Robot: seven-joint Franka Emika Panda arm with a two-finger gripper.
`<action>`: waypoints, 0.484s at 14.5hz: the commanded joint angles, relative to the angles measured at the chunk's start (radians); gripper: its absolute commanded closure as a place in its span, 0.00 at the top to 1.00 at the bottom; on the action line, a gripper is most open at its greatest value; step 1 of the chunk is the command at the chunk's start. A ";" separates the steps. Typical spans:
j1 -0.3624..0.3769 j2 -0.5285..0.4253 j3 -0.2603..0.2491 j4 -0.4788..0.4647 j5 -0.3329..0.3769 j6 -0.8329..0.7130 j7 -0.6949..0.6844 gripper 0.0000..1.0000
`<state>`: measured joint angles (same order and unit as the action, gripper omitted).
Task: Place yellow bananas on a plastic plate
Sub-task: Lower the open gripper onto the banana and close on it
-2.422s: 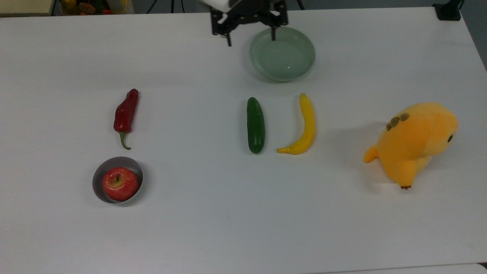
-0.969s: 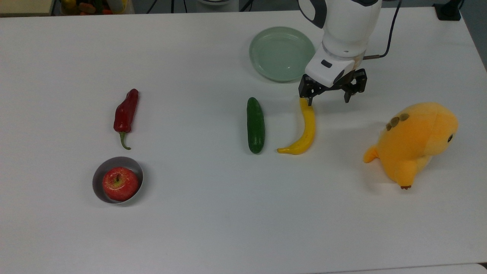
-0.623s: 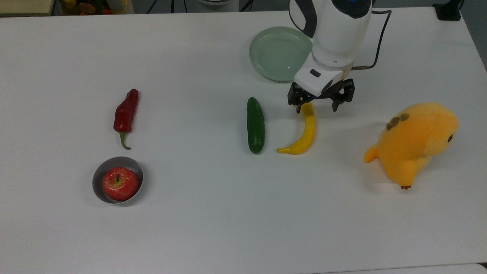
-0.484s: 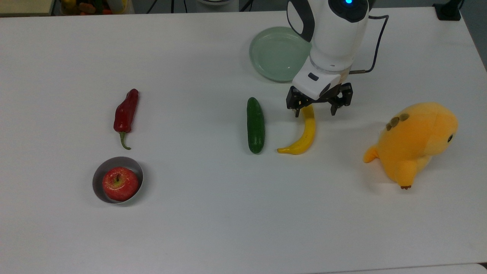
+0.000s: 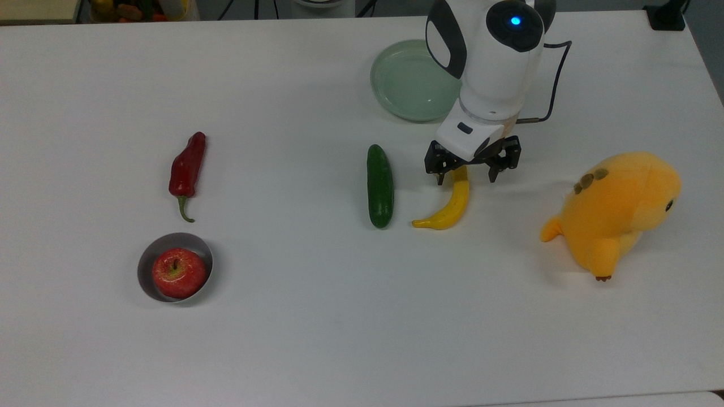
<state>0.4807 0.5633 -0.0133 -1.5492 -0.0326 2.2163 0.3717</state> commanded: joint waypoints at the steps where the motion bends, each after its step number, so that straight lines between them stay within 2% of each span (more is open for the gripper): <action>1: 0.016 0.021 -0.007 0.006 -0.036 0.017 0.030 0.96; 4: 0.016 0.023 -0.005 0.006 -0.036 0.019 0.032 0.90; 7: 0.018 0.023 -0.005 0.003 -0.035 0.045 0.032 0.74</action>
<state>0.4884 0.5832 -0.0130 -1.5484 -0.0497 2.2250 0.3788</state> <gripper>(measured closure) 0.132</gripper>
